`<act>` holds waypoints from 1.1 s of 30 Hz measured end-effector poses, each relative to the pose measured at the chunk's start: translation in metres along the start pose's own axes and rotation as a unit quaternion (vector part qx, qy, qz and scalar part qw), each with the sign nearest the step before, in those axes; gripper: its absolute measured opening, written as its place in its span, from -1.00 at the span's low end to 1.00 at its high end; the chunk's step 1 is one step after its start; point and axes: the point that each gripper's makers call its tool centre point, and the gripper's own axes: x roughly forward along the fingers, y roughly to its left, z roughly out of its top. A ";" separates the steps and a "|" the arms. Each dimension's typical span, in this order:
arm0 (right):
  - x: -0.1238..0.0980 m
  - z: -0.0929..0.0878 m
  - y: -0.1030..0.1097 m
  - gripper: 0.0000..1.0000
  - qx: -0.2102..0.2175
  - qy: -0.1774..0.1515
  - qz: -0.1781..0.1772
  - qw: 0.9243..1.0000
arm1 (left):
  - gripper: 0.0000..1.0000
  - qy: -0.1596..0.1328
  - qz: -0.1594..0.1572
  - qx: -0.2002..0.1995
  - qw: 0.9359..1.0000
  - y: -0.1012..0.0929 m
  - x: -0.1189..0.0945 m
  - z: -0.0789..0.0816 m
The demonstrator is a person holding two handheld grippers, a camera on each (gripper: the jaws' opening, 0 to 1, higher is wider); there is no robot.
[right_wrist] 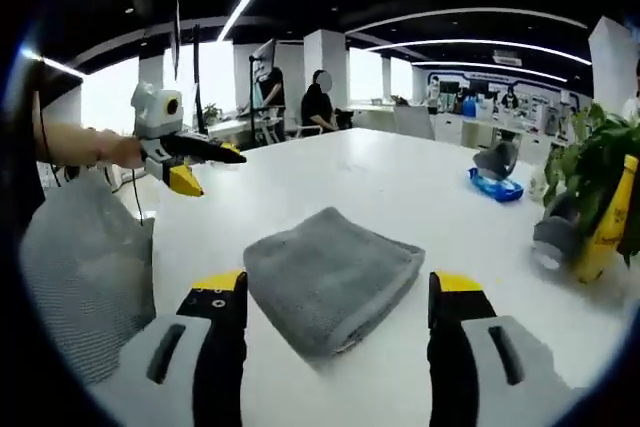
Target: Fold the towel on the table until its edges align and the towel forms a compact rectangular stack.
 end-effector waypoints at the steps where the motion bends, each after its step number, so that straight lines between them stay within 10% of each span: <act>1: -0.007 0.004 0.000 0.58 0.007 -0.008 -0.010 1.000 | 0.84 -0.011 0.016 -0.007 1.000 0.003 -0.018 0.003; 4: -0.040 0.029 0.002 1.00 0.034 -0.072 -0.049 0.996 | 0.98 -0.021 0.059 0.012 0.998 0.009 -0.060 0.003; 13: -0.077 0.018 0.011 0.99 0.053 -0.070 -0.078 0.993 | 0.99 -0.042 0.170 0.065 0.982 0.023 -0.133 -0.006; 19: -0.067 0.018 0.038 0.99 0.071 -0.073 -0.119 0.988 | 0.99 -0.081 0.207 0.027 0.975 0.032 -0.137 -0.018; 22: -0.063 0.022 0.048 0.99 0.071 -0.080 -0.137 0.985 | 0.99 -0.055 0.213 0.017 0.975 0.037 -0.137 -0.027; 28: -0.049 0.016 0.060 0.99 0.101 -0.063 -0.161 0.980 | 0.99 -0.114 0.225 -0.001 0.968 0.043 -0.143 -0.004; 33: -0.053 0.006 0.050 0.99 0.046 -0.019 -0.202 0.978 | 0.98 -0.047 0.203 0.026 0.978 0.038 -0.130 -0.029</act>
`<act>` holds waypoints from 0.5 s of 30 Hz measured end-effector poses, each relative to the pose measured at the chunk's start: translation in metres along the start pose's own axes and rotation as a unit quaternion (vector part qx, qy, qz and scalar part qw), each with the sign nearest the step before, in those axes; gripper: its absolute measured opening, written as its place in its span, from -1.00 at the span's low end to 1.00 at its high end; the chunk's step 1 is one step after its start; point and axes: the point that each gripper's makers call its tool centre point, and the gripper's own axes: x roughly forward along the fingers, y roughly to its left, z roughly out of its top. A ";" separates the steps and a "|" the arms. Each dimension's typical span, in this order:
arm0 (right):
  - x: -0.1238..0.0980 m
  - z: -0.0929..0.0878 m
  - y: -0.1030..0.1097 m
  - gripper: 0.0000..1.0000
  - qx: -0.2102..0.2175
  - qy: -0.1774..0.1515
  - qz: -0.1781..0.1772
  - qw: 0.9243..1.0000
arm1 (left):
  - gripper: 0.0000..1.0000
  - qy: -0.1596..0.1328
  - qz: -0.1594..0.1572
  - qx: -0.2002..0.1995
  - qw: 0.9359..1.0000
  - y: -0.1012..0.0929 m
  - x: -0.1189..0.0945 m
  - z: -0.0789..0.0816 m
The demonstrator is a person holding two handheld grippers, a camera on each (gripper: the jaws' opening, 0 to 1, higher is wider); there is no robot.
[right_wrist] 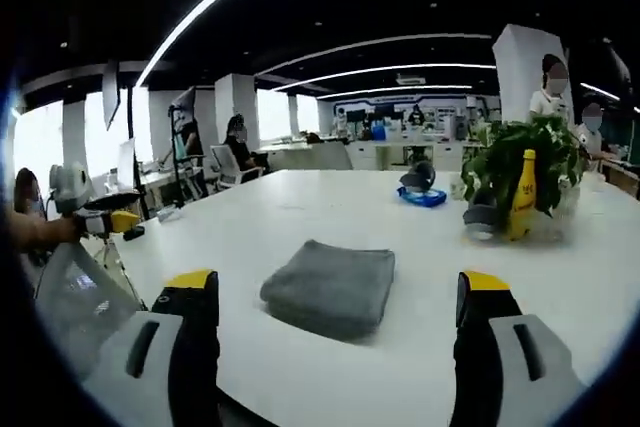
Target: Fold the towel on the table until its edges align and the towel forms a compact rectangular stack.
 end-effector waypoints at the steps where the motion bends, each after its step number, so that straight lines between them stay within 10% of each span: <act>1: 0.000 -0.003 -0.001 0.99 0.003 0.000 -0.001 1.000 | 0.97 0.005 -0.007 0.013 1.000 -0.003 0.001 -0.002; 7: -0.005 -0.038 -0.012 0.97 -0.005 0.077 -0.036 0.996 | 0.97 0.016 -0.022 0.035 0.999 -0.008 0.003 -0.007; 15: -0.011 -0.027 -0.015 0.96 -0.030 0.058 -0.064 0.996 | 0.98 0.004 -0.020 0.017 1.000 -0.004 0.004 -0.006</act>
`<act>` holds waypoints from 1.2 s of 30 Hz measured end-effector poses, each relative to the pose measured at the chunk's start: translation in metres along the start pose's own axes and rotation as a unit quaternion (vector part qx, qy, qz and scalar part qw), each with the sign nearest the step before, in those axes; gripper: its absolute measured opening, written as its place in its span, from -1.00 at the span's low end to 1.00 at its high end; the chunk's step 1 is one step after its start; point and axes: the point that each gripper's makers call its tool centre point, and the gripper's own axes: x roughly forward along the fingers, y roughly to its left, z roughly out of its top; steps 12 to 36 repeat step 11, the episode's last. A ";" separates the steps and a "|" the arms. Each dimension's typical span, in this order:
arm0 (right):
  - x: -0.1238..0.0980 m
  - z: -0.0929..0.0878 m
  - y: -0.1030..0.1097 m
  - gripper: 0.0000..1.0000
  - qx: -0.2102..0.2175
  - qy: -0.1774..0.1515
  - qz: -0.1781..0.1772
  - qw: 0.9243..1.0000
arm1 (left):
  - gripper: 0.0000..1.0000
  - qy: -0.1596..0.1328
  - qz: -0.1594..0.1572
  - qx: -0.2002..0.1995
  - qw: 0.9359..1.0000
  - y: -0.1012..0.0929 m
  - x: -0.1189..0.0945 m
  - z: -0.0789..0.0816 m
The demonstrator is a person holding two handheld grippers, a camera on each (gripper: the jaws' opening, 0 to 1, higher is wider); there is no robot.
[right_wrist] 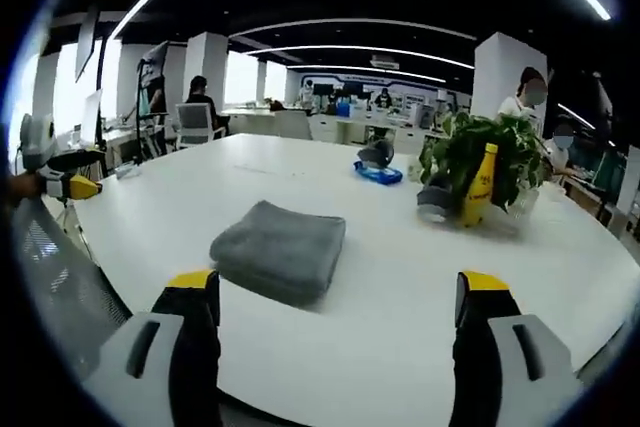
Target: Fold the towel on the table until its edges align and the towel forms a compact rectangular stack.
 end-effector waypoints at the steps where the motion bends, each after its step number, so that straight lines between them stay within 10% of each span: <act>1: 0.000 0.001 0.000 0.97 -0.001 -0.001 0.000 1.000 | 0.98 -0.004 -0.006 -0.001 1.000 -0.003 0.000 0.001; 36: -0.002 0.005 0.002 0.97 -0.029 -0.003 -0.004 1.000 | 0.99 0.000 -0.011 0.004 1.000 -0.006 0.002 0.000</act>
